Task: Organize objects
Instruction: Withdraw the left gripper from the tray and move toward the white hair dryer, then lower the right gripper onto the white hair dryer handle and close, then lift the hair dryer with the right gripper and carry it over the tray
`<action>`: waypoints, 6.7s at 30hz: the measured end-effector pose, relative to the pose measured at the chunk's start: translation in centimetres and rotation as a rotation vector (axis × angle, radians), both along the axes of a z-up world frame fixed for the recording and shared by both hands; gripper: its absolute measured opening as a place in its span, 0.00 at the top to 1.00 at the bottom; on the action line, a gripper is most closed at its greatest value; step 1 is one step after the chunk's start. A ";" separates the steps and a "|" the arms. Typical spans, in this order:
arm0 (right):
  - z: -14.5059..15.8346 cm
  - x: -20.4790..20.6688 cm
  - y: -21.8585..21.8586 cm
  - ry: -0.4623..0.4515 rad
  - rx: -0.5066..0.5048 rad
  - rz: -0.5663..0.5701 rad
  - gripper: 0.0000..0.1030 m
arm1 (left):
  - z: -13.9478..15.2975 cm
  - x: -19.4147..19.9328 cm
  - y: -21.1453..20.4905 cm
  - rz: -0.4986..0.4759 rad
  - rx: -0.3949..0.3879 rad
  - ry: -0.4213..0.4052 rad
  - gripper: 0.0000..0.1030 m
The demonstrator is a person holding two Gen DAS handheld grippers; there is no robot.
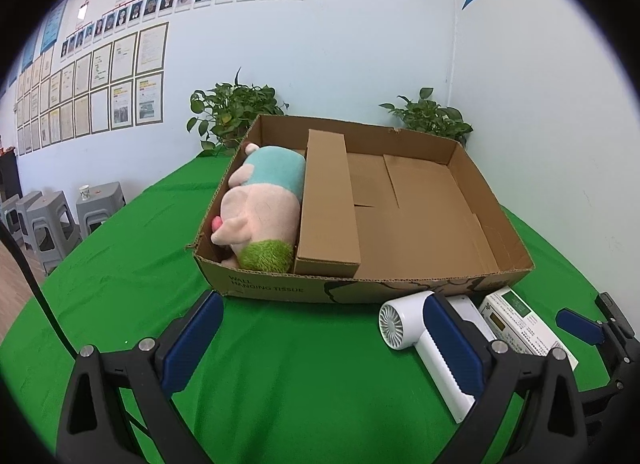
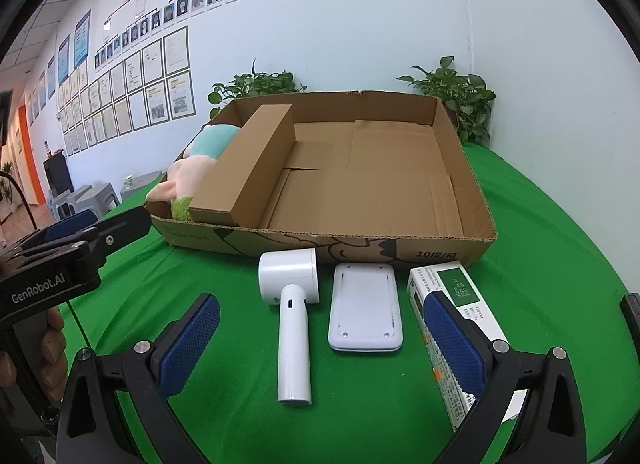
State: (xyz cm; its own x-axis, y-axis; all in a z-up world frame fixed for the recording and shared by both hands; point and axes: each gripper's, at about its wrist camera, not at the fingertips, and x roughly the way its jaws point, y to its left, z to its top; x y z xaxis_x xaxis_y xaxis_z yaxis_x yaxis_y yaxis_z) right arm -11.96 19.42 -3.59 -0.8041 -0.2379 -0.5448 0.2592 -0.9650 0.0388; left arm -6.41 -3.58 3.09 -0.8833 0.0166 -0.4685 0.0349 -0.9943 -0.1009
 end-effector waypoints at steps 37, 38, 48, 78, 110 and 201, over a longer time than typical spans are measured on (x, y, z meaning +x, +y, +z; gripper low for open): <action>-3.1 -0.1 0.0 -0.123 -0.014 0.099 0.01 | -2.2 -2.6 0.5 -0.126 0.135 -0.187 0.03; -3.4 -0.2 0.1 -0.139 -0.026 0.105 0.01 | -2.6 -2.9 0.3 -0.146 0.171 -0.221 0.03; -5.0 0.5 1.0 -0.218 -0.054 0.125 0.09 | -4.6 -4.4 -0.8 -0.256 0.350 -0.351 0.03; -7.4 1.2 -4.8 -0.394 0.011 0.224 0.57 | -10.8 -5.4 2.6 -0.526 0.761 -0.656 0.16; -5.1 3.5 -6.0 -0.231 0.062 0.170 0.74 | -7.8 -4.9 3.3 -0.448 0.568 -0.601 0.71; -1.9 -24.8 -7.7 -0.252 -0.198 0.181 0.78 | -0.4 -26.2 3.5 -0.378 0.270 -0.563 0.70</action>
